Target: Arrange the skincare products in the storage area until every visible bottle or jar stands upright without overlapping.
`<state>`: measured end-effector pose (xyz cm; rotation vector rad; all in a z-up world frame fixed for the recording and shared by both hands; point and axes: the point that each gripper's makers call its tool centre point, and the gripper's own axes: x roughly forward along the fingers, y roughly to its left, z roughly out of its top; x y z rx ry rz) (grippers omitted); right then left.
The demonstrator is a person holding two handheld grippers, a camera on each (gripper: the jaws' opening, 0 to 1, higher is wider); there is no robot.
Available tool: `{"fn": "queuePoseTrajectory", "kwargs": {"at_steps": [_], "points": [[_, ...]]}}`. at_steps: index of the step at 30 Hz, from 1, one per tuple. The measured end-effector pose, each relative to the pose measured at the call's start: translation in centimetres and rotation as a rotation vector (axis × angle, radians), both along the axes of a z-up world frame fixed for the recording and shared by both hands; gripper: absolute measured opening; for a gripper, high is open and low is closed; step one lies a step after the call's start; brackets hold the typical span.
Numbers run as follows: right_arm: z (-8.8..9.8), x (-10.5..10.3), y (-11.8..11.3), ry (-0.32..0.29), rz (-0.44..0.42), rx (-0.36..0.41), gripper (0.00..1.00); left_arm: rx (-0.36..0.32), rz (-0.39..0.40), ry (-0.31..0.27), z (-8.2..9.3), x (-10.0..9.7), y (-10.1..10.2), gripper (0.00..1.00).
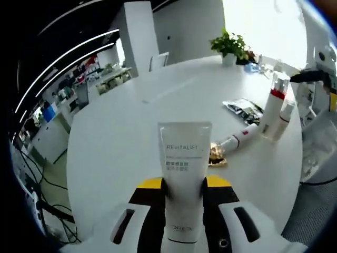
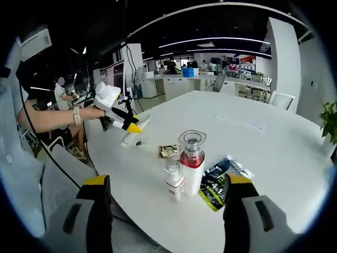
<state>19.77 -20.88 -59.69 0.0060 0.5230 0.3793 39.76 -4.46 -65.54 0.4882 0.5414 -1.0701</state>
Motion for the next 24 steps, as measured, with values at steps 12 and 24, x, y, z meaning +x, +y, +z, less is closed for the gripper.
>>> {"fn": "queuePoseTrajectory", "kwargs": {"at_steps": [12,24], "points": [[0.6,0.2,1.4,-0.043,0.05,0.006,0.68,-0.128,-0.058,-0.056,3.4,-3.3,-3.2,0.22],[2.7,1.5,3.6,-0.113,0.075,0.078,0.39,-0.2,-0.138,-0.063,4.8,-7.0,-6.1,0.22]]}}
